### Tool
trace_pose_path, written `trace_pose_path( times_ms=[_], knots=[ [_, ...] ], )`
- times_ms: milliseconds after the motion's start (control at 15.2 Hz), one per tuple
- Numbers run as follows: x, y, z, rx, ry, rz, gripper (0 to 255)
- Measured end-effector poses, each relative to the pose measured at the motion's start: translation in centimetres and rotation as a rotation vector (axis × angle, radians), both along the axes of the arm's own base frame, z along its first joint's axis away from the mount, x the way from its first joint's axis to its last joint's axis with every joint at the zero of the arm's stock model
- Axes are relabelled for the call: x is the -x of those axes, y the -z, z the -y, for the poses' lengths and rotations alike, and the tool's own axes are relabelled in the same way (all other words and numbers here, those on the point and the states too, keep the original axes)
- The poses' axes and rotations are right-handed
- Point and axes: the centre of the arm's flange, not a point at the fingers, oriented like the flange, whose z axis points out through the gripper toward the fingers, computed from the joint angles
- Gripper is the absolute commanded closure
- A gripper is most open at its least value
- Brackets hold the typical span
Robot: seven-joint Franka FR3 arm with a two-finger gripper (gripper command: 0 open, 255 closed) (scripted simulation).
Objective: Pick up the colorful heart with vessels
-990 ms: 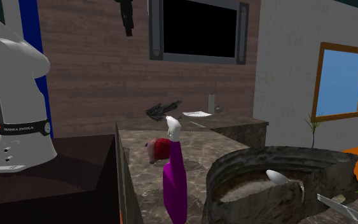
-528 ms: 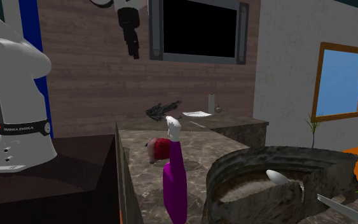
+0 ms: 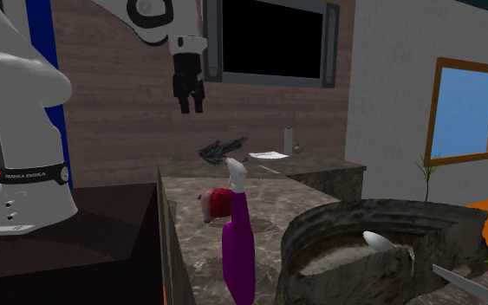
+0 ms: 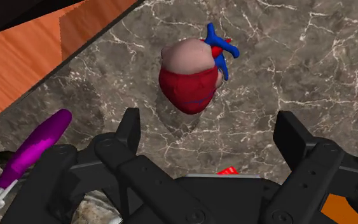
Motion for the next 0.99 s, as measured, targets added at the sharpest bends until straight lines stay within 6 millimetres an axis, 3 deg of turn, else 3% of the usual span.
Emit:
trace_pose_path(
  times_ms=[990],
  knots=[
    [-4.8,19.3,-1.6,-0.072,0.568,-0.053,0]
  ],
)
